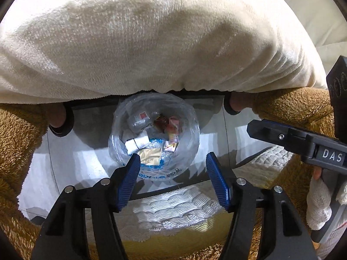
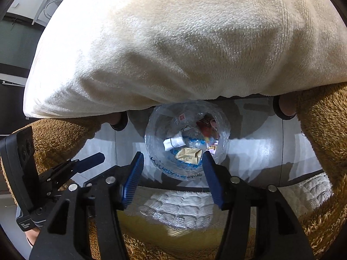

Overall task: Collect trash
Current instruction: 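Open both tools to drop the white packet and green wrapper into the bin, then raise both tools back over the bed toward the tissue ball and pink box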

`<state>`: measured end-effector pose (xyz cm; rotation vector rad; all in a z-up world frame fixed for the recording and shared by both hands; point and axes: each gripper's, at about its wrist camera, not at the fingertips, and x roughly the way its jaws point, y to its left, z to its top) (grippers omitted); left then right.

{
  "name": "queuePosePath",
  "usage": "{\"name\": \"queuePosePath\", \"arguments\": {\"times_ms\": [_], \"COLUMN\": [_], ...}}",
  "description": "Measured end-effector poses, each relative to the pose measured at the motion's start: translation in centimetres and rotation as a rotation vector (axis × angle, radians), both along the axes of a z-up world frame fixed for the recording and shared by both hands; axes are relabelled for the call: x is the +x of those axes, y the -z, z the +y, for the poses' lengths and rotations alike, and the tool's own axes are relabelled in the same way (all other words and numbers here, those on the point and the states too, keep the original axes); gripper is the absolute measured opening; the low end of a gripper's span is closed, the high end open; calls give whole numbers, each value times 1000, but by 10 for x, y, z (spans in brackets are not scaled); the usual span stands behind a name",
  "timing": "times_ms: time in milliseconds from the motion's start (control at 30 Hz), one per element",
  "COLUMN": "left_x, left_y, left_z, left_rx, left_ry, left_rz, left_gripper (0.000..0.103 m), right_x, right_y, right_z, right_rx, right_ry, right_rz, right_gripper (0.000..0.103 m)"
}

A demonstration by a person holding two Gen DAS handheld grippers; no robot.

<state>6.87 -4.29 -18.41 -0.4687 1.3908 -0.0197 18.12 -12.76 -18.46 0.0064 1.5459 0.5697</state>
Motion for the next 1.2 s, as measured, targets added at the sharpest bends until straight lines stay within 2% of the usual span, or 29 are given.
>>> {"name": "queuePosePath", "arguments": {"times_ms": [200,367,567,667,833,933,1067,1200], "left_x": [-1,-5,-7,-10,-14,-12,-4,9], "left_y": [-12,-29,-49,-59,-83,-96,-110,-125], "left_z": [2,3,0,-1,6,14,27,42], "left_rx": [7,24,68,54,41,48,52,77], "left_ry": [-9,-17,3,7,6,-4,-18,-18], "left_rz": [-41,-110,-183,-227,-327,-375,-421,-451], "left_gripper": [62,62,62,62,62,62,62,62], "right_x": [-3,-11,-14,-15,-17,-15,-6,13], "right_y": [-4,-20,-39,-53,-82,-101,-119,-128], "right_z": [-1,-3,-8,-13,-19,-19,-13,0], "right_rx": [9,21,91,160,286,327,344,334], "right_ry": [-6,-21,-33,-36,-53,-74,-105,-134], "right_rz": [-10,-88,-143,-169,-248,-312,-403,-442], "right_gripper": [56,56,56,56,56,56,56,56]}}
